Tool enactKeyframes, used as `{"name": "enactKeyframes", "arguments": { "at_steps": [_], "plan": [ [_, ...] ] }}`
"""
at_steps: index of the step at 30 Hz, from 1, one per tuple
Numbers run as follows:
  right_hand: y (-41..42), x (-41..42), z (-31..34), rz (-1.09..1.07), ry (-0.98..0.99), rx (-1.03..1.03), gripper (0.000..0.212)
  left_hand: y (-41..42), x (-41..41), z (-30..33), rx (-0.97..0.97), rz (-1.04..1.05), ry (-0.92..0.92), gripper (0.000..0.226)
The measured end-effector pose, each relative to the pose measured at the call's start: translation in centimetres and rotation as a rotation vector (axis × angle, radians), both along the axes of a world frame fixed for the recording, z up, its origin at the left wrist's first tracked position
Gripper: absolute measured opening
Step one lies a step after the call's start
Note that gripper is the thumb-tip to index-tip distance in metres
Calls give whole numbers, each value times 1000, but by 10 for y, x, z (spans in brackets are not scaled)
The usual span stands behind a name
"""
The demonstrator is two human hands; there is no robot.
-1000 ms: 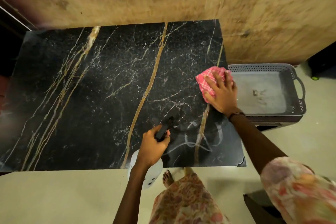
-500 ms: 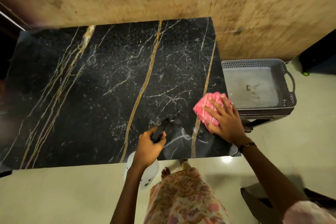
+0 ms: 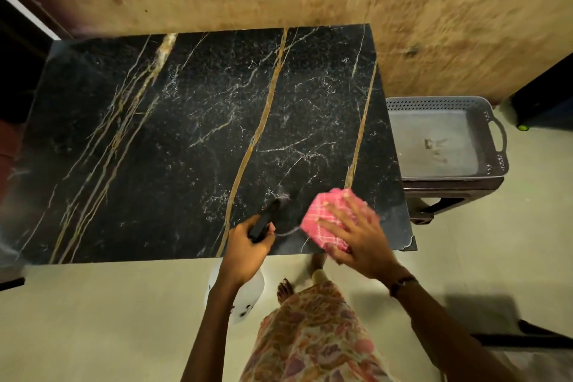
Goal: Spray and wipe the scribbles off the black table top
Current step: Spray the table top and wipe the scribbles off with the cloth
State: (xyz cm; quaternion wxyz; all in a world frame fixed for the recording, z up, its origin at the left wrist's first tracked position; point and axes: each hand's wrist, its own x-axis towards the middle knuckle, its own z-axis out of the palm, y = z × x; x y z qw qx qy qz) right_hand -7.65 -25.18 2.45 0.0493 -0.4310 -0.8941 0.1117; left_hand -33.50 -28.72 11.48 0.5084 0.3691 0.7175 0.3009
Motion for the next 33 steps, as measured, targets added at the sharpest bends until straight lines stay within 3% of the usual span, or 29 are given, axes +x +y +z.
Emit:
{"name": "enactKeyframes", "arguments": {
  "at_steps": [3,7,14,21,29,33],
  "plan": [
    [32,4,7,-169,-21,-27,61,-9,-8,-1,-7,10,14,5],
    [74,-55,13,-320,-80,-59,62,-21,-15,1,5,45,-2,7],
    [13,-159,10,-27,-44,-110,55,-34,-28,3,-3,84,28,16],
    [-18,-98,1,71,-109,-13,58,-34,-34,4,-5,81,6,10],
    [19,27,11,-473,-110,-58,69,-37,-26,1,-22,43,4,7],
    [-7,9,11,-800,-47,-84,68,-36,-16,2,-28,15,1,3]
  ]
}}
